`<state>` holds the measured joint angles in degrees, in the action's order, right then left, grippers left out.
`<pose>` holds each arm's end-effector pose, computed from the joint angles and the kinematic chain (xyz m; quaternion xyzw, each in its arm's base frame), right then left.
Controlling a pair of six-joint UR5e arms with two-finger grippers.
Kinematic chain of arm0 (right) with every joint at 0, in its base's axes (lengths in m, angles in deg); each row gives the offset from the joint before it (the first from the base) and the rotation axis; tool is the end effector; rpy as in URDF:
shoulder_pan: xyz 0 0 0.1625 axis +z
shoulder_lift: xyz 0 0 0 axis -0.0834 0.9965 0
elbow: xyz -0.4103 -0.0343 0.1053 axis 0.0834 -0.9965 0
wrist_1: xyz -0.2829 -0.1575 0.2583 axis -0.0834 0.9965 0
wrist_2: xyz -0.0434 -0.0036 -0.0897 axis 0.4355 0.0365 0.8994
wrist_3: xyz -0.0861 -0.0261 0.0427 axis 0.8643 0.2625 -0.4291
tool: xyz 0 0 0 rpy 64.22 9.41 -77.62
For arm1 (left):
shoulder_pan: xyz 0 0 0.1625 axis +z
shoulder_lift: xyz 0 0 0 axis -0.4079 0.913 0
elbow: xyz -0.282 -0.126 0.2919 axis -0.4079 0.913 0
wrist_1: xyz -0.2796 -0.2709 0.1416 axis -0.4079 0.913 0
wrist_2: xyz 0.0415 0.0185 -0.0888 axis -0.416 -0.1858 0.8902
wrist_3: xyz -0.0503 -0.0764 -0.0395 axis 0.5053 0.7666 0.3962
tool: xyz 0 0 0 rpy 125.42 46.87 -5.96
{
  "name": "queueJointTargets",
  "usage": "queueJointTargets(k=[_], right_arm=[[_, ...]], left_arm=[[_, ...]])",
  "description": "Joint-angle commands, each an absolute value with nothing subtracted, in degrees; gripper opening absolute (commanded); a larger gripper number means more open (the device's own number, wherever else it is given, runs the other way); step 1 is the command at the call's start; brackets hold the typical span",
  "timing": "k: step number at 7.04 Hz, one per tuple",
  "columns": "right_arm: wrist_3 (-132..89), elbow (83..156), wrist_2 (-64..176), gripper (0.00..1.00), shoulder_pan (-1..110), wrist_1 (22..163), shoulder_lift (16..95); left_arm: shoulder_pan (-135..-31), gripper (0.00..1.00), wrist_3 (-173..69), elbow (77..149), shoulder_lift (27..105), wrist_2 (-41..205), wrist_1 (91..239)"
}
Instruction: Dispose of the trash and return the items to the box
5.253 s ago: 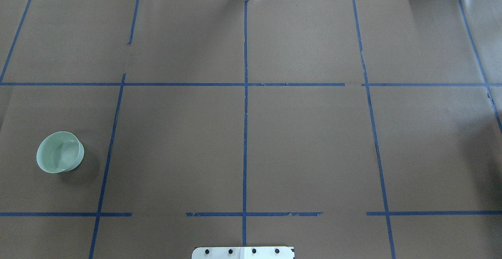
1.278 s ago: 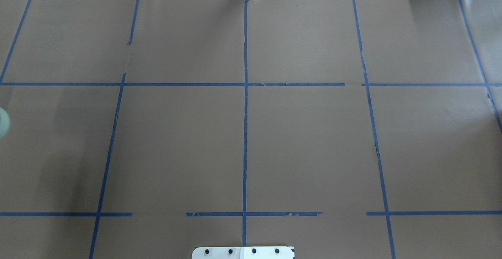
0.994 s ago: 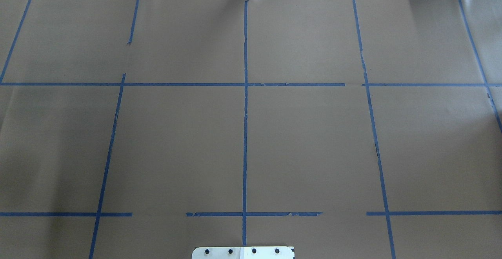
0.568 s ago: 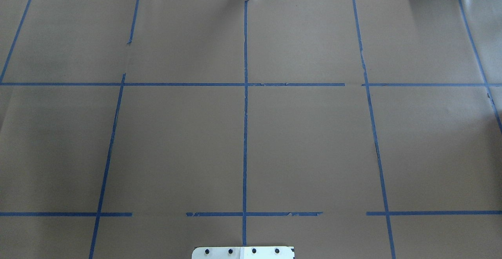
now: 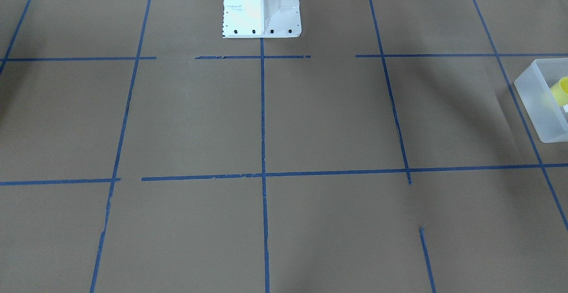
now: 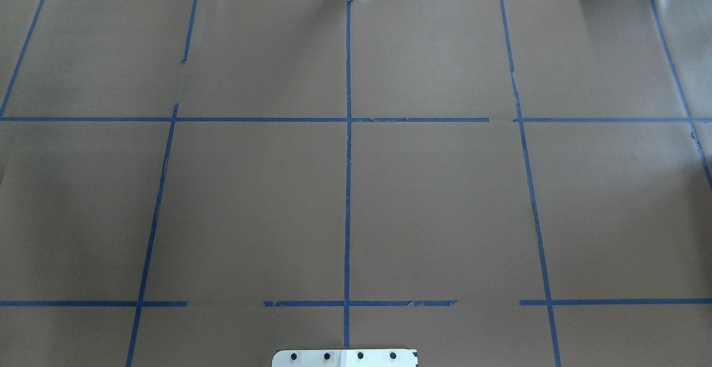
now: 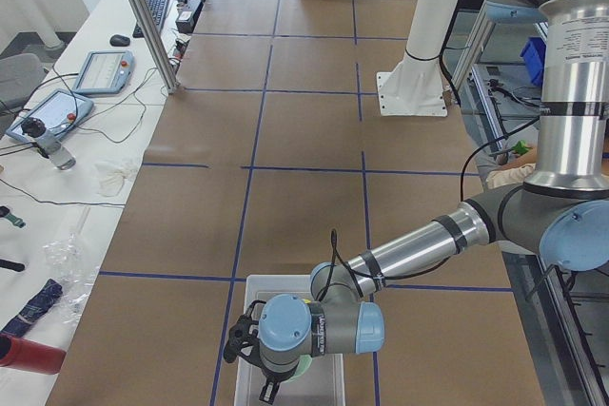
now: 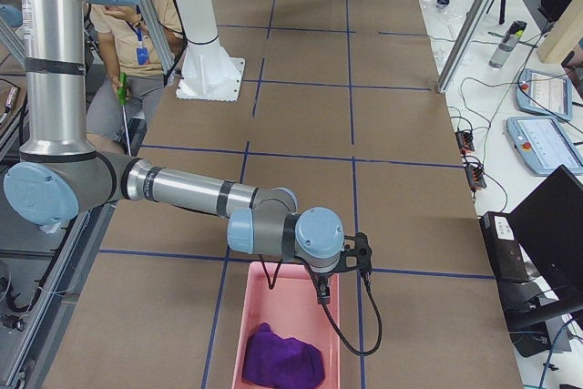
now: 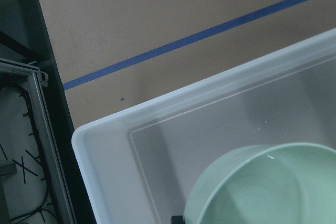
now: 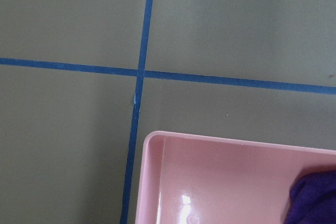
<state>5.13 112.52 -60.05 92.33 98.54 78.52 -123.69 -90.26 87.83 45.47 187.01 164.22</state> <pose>0.1153 -0.4563 0.7020 0.0594 -0.4114 -0.0236 0.9092 -0.1473 -0.4272 0.8357 0.0927 0.3001 0.1153 0.9424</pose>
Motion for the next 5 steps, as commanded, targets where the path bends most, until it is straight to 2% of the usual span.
queueJointTargets(k=[1, 2, 3, 4, 5], right_arm=[[4.86, 112.46, -60.05, 1.00, 91.90, 98.61, 78.55], [4.42, 112.46, -60.05, 1.00, 91.72, 98.52, 78.46], [4.42, 112.63, -60.23, 1.00, 91.72, 98.52, 78.55], [4.42, 112.72, -60.23, 1.00, 91.81, 98.61, 78.37], [4.42, 113.24, -60.14, 1.00, 91.81, 98.70, 77.94]], left_arm=[[-123.74, 0.00, -89.77, 82.62, 46.17, 188.46, 168.38], [-123.74, 0.81, -89.68, 82.51, 46.18, 188.72, 168.86], [-123.91, 1.00, -85.24, 83.12, 45.74, 191.68, 168.86], [-123.91, 1.00, -81.28, 86.86, 45.13, 192.41, 168.34], [-123.83, 1.00, -77.85, 93.69, 44.60, 192.33, 164.77]])
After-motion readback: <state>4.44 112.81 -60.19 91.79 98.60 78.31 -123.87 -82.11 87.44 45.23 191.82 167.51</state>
